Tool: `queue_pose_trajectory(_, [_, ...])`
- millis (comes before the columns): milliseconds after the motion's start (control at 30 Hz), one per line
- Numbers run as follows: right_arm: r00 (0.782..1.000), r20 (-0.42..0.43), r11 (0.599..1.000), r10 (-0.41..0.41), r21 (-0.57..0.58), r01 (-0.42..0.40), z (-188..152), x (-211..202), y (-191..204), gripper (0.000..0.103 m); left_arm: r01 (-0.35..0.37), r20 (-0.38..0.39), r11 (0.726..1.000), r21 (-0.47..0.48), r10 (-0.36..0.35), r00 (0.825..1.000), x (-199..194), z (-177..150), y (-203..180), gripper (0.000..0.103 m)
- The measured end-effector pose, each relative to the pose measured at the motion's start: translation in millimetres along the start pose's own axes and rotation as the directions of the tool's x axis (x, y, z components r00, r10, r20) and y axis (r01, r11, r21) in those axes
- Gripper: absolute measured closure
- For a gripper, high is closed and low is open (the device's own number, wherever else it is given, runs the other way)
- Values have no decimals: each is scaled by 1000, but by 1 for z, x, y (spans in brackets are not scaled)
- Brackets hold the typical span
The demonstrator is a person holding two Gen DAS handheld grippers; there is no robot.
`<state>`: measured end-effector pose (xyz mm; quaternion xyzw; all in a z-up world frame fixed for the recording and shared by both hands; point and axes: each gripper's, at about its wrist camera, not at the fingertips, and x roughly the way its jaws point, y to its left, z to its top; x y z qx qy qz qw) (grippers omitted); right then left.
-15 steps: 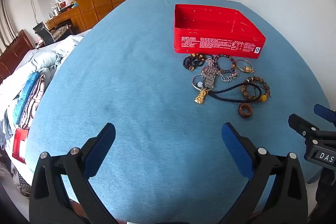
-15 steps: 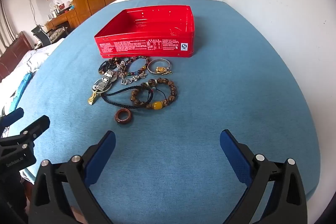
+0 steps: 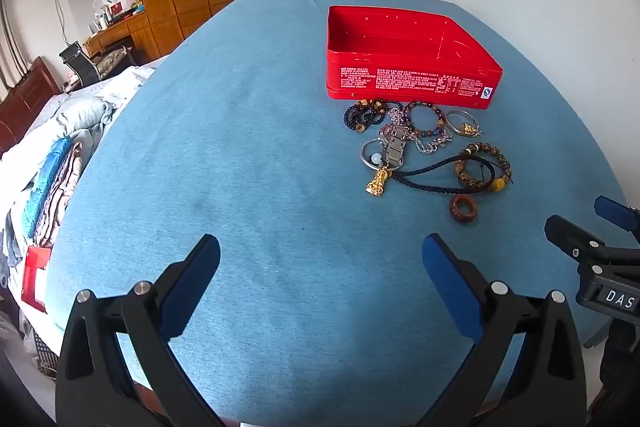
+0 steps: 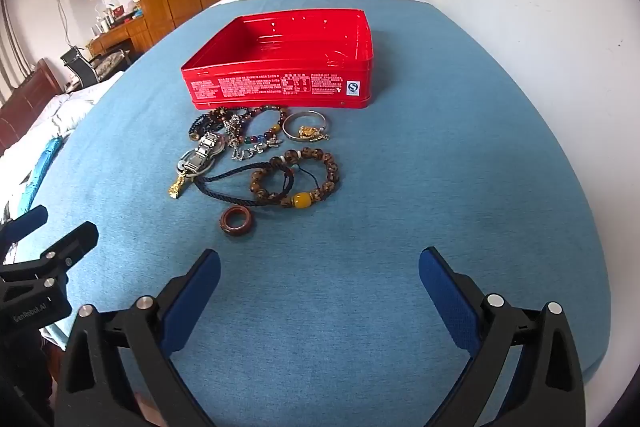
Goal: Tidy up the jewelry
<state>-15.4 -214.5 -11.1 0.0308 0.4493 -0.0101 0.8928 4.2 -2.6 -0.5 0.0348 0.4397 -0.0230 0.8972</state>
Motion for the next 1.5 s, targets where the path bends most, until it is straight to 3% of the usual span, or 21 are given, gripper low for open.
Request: queue_pose_trajectory(1500, [1000, -2, 1000, 0, -1, 0, 1, 1, 2, 4, 3, -1, 1000, 3, -3, 1000, 0, -4, 0, 3])
